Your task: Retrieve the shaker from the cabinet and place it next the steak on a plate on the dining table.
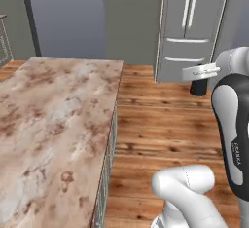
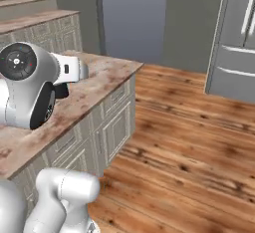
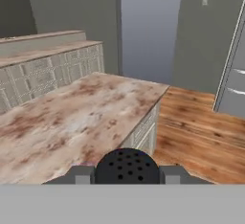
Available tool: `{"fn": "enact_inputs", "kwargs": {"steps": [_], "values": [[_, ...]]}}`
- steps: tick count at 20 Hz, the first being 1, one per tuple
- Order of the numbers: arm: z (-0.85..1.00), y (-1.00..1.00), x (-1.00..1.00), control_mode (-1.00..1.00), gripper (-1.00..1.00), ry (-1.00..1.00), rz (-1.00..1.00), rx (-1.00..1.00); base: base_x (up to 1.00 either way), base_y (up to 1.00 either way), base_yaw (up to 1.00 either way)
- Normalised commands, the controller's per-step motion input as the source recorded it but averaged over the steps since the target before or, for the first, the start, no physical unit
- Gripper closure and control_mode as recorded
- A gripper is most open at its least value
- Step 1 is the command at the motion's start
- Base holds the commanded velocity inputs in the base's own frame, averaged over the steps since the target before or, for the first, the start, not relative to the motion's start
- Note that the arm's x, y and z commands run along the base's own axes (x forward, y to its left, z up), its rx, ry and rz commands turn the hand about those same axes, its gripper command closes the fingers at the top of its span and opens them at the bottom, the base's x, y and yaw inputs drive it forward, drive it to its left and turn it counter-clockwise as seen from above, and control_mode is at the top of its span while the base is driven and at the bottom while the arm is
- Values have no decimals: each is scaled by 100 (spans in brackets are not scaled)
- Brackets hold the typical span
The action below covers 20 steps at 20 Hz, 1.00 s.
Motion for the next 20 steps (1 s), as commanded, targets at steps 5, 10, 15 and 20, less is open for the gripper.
{"fn": "enact_inputs", "kwargs": {"steps": [5,10,15,20], "values": [[0,0,0,100,100,0,0,0,0,0,100],[0,0,0,100,100,0,0,0,0,0,100],[0,0,0,100,100,0,0,0,-2,3,100],[0,0,0,100,100,0,0,0,-58,88,62]]}}
